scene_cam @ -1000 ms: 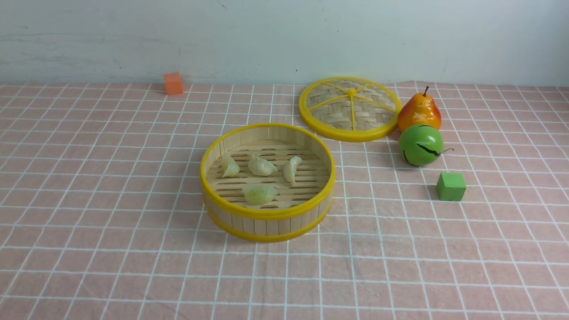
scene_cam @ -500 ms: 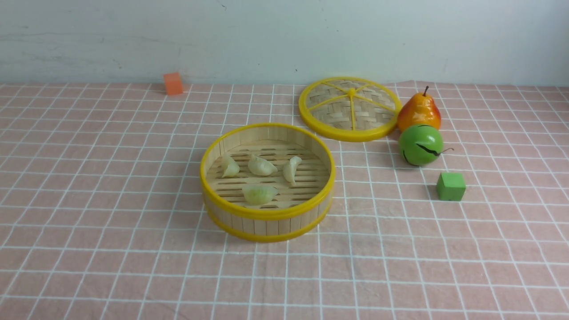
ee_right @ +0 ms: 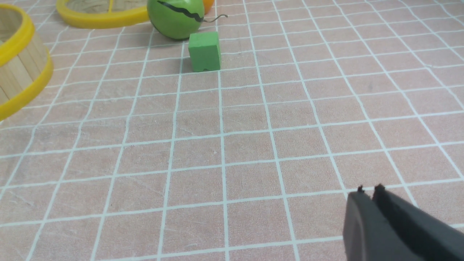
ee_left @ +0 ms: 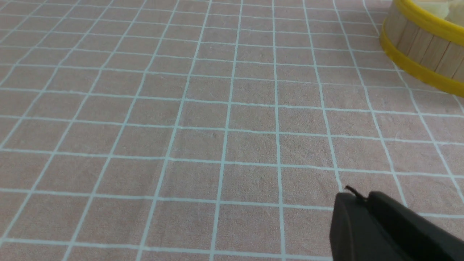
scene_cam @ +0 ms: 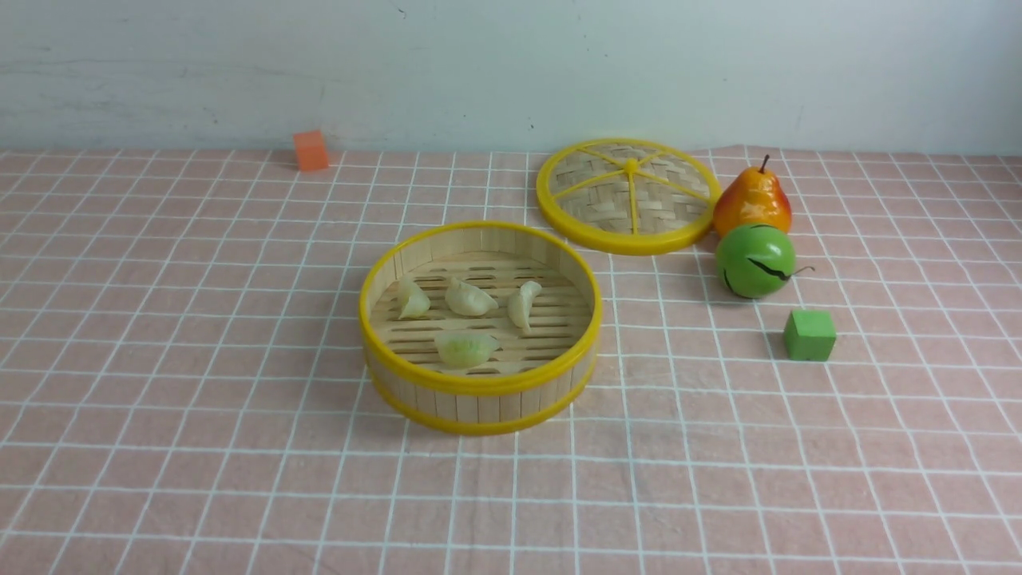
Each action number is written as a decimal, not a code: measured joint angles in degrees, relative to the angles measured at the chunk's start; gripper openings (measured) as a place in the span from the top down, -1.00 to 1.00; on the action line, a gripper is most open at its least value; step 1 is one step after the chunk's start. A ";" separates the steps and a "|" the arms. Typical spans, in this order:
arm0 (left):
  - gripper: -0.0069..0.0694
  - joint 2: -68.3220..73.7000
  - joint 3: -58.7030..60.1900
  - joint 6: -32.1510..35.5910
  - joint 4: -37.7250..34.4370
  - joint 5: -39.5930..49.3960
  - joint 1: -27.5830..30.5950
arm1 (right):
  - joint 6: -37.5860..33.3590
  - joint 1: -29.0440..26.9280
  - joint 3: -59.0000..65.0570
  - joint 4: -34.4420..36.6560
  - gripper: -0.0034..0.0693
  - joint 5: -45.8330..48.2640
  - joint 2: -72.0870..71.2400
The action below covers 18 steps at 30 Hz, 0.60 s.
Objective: Put the dumplings into the steamer on the table with the pink tablecloth.
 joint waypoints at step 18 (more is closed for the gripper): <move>0.68 0.00 0.00 0.41 -0.14 0.00 0.00 | 0.00 0.00 0.00 0.00 0.76 0.00 0.00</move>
